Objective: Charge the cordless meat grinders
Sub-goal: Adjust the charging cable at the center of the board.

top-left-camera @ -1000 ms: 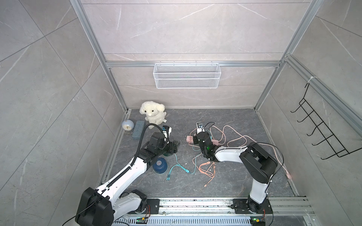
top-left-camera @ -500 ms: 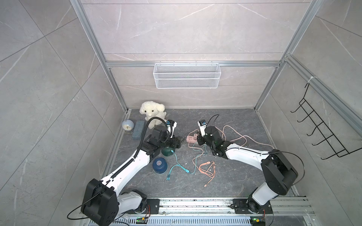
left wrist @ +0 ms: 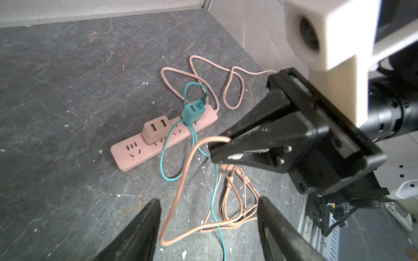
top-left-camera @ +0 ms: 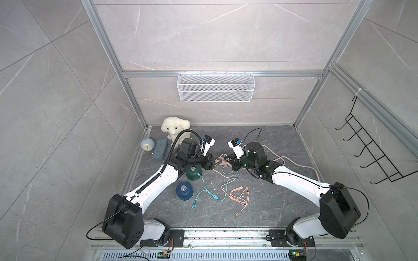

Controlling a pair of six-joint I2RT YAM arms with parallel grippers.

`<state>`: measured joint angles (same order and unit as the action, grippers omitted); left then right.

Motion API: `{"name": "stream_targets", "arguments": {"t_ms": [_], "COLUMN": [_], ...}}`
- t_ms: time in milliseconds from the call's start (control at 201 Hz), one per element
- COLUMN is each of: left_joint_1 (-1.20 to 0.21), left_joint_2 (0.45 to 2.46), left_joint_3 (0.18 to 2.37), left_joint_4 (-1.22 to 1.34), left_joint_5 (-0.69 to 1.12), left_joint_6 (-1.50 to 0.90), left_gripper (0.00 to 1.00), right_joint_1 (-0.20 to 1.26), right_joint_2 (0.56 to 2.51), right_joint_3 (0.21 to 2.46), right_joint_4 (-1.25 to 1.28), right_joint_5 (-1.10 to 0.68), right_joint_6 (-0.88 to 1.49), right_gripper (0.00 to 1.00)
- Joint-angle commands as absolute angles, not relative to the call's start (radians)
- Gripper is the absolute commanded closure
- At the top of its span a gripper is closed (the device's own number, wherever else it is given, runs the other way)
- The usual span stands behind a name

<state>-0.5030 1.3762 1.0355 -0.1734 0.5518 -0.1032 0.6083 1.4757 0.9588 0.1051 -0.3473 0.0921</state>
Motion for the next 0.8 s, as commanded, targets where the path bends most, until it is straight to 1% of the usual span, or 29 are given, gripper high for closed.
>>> {"name": "stream_targets", "arguments": {"t_ms": [0, 70, 219, 299, 368, 458, 503, 528, 552, 562, 607, 632, 672, 717, 791], "left_joint_1": [-0.499, -0.5, -0.504, -0.504, -0.503, -0.504, -0.505, -0.504, -0.505, -0.505, -0.504, -0.503, -0.505, -0.505, -0.504], "left_joint_2": [1.408, 1.425, 1.447, 1.454, 1.458, 1.463, 1.465, 1.466, 1.465, 1.465, 1.46, 1.458, 1.453, 1.451, 1.458], "left_joint_3": [1.084, 1.091, 1.109, 1.113, 1.115, 1.12, 1.12, 1.12, 1.121, 1.121, 1.123, 1.123, 1.124, 1.124, 1.124], "left_joint_4": [-0.194, -0.198, -0.227, -0.238, -0.24, -0.24, -0.242, -0.247, -0.253, -0.258, -0.278, -0.284, -0.291, -0.29, -0.285], "left_joint_5": [0.648, 0.672, 0.706, 0.706, 0.71, 0.731, 0.739, 0.739, 0.734, 0.728, 0.7, 0.692, 0.687, 0.697, 0.742], "left_joint_6": [-0.061, -0.058, -0.044, -0.035, -0.033, -0.031, -0.029, -0.025, -0.019, -0.017, -0.003, 0.005, 0.017, 0.023, 0.027], "left_gripper": [0.35, 0.4, 0.58, 0.63, 0.72, 0.86, 0.9, 0.9, 0.88, 0.85, 0.66, 0.6, 0.54, 0.49, 0.48], "right_joint_1": [0.612, 0.618, 0.624, 0.626, 0.628, 0.628, 0.629, 0.628, 0.629, 0.629, 0.629, 0.629, 0.629, 0.63, 0.63], "right_joint_2": [1.449, 1.444, 1.447, 1.445, 1.445, 1.442, 1.44, 1.44, 1.44, 1.44, 1.442, 1.443, 1.443, 1.445, 1.442], "right_joint_3": [0.946, 0.951, 0.962, 0.968, 0.974, 0.974, 0.973, 0.975, 0.977, 0.978, 0.985, 0.988, 0.991, 0.994, 0.999], "right_joint_4": [0.064, 0.055, 0.034, 0.023, 0.013, 0.006, 0.005, 0.0, -0.005, -0.007, -0.026, -0.034, -0.044, -0.054, -0.064], "right_joint_5": [-0.425, -0.444, -0.454, -0.463, -0.477, -0.495, -0.502, -0.51, -0.513, -0.514, -0.52, -0.525, -0.535, -0.553, -0.569], "right_joint_6": [0.075, 0.071, 0.065, 0.061, 0.058, 0.053, 0.051, 0.047, 0.042, 0.041, 0.034, 0.03, 0.025, 0.02, 0.016], "right_gripper": [1.0, 1.0, 1.0, 1.0, 1.0, 1.0, 1.0, 1.0, 1.0, 1.0, 1.0, 1.0, 1.0, 1.0, 1.0]}}
